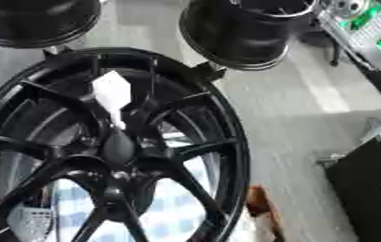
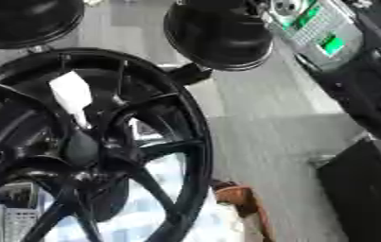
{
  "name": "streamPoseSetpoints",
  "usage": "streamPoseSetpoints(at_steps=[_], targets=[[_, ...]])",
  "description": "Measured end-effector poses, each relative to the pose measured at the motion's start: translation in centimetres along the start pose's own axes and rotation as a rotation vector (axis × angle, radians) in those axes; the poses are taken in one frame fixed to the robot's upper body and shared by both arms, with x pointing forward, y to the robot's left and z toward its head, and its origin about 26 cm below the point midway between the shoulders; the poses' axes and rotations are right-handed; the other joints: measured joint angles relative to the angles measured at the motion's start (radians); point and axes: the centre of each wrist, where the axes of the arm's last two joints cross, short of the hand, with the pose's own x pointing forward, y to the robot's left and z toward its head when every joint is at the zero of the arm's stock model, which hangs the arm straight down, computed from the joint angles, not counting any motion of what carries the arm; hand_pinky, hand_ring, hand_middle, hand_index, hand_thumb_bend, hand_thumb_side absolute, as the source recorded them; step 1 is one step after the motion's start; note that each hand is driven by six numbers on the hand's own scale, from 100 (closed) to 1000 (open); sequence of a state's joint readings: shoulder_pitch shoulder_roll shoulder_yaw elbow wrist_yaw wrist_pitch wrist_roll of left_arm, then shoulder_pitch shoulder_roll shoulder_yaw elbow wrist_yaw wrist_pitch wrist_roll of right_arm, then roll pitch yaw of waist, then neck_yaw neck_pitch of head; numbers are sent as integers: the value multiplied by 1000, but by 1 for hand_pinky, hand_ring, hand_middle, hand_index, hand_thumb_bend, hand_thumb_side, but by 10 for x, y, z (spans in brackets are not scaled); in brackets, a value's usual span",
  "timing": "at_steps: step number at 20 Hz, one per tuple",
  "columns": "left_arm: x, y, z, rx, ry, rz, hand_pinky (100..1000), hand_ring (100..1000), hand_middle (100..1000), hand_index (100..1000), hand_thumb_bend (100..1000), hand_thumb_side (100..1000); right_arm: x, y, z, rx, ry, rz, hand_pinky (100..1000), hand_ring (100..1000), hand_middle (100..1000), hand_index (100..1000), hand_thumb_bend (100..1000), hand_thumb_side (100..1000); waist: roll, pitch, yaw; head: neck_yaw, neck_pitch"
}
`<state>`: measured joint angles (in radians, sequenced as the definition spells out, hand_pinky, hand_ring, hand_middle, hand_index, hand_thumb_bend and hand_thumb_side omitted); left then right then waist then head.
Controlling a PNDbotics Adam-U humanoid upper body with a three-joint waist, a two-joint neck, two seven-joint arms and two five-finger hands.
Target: Pull the pin out of the wheel hub.
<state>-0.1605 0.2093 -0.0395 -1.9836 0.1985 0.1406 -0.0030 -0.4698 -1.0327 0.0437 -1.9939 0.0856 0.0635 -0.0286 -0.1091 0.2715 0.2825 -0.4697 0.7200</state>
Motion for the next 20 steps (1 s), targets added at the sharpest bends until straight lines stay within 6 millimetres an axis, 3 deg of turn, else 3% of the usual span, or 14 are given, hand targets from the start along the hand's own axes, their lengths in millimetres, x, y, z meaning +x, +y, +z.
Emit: streamPoseSetpoints(at_steps=[7, 15, 20], targets=[[1, -1, -2, -11, -11, 0, 786, 634, 596, 772, 100, 755, 2, 5, -1, 76, 3, 47, 864, 701, 718, 767, 100, 100, -1, 0, 5, -33, 0], [3, -3, -4, -25, -11, 0, 786, 636, 597, 772, 100, 764, 6, 10, -5, 299, -70, 218, 909, 815, 749, 788, 100, 100, -38, -8, 44, -83, 1], [5, -3, -6, -28, -11, -1, 787, 636, 598, 772, 100, 764, 6, 11, -4, 448, -123, 278, 918, 855, 762, 798, 100, 185, -50, -10, 60, -95, 0]])
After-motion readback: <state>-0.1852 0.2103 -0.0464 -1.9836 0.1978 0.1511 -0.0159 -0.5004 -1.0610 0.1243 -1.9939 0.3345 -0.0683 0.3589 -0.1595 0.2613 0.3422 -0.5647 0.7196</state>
